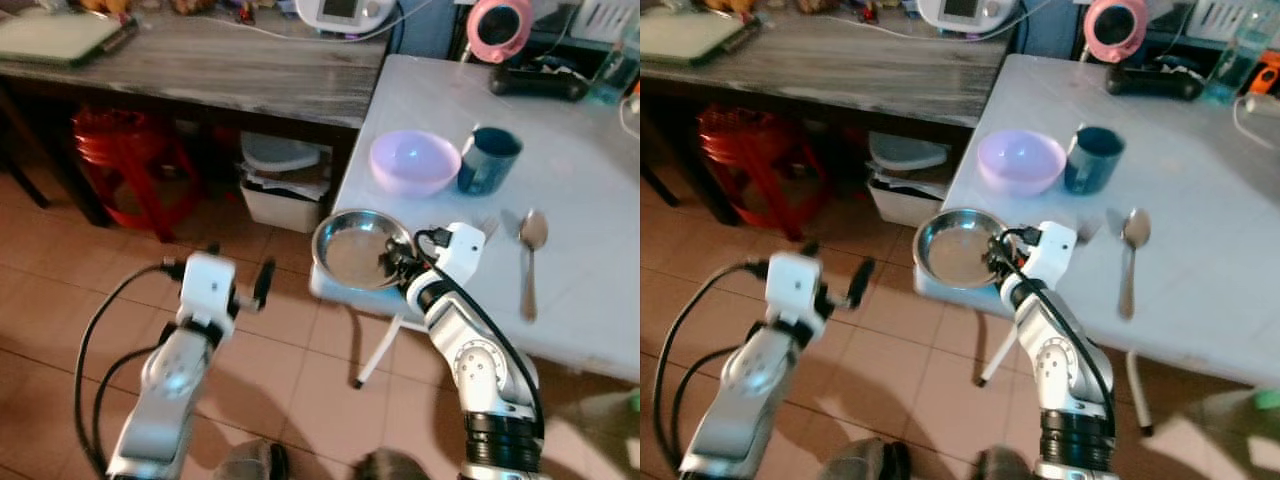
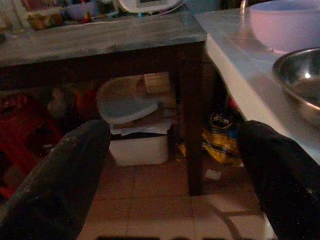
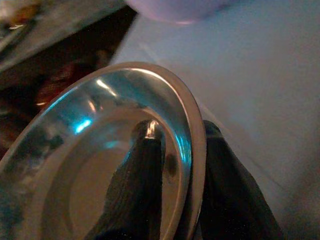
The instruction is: Setting the table
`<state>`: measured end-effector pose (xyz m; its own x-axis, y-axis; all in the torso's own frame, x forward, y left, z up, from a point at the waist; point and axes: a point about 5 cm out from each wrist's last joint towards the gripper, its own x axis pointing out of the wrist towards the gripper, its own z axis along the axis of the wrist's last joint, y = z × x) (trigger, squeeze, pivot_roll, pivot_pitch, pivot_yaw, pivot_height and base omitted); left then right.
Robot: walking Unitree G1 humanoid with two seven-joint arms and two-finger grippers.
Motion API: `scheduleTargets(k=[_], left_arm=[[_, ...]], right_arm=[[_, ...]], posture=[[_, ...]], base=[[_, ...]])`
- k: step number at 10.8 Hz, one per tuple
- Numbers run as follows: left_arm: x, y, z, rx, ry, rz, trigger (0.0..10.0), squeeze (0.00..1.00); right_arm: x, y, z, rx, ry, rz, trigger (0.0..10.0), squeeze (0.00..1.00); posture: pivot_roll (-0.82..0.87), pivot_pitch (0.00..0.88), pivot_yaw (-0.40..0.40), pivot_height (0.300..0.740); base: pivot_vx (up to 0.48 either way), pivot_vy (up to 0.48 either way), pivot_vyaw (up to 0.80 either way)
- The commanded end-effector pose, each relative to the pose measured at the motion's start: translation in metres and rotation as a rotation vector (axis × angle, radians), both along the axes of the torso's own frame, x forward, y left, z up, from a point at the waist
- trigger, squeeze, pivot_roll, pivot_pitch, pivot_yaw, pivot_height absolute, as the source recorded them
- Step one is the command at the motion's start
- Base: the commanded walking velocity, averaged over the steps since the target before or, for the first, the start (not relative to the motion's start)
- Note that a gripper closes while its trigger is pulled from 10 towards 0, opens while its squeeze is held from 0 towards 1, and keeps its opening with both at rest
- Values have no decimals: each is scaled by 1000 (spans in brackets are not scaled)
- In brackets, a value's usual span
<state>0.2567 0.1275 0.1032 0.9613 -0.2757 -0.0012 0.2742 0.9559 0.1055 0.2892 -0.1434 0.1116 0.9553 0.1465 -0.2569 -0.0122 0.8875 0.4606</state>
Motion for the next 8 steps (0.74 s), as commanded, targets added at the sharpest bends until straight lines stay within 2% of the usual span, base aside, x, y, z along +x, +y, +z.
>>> scheduleTargets(k=[1,2,4,6,8], left_arm=[[0,7,-3,21,1,25,10000,0],[0,6,-2,26,-5,19,10000,0],[0,3,-1,17,-18,-1,10000,0],[1,3,-1,16,-21,-10,10000,0],[2,0,1,21,-29,-20,10000,0]], right_arm=[[-1,0,9,-6,-51,-9,0,0],[-1,-2,10,-14,-62,-16,0,0],[-2,-19,22,-81,-148,-139,0,0],[-1,-27,39,-157,-252,-192,0,0],[-1,-28,40,-182,-267,-200,0,0]], posture=[[-30,36,15,740],[-31,35,15,740],[-28,33,23,740],[-31,26,30,740],[-35,21,34,740]], base=[[0,480,0],[0,480,0],[0,444,0],[0,428,0],[341,330,0]])
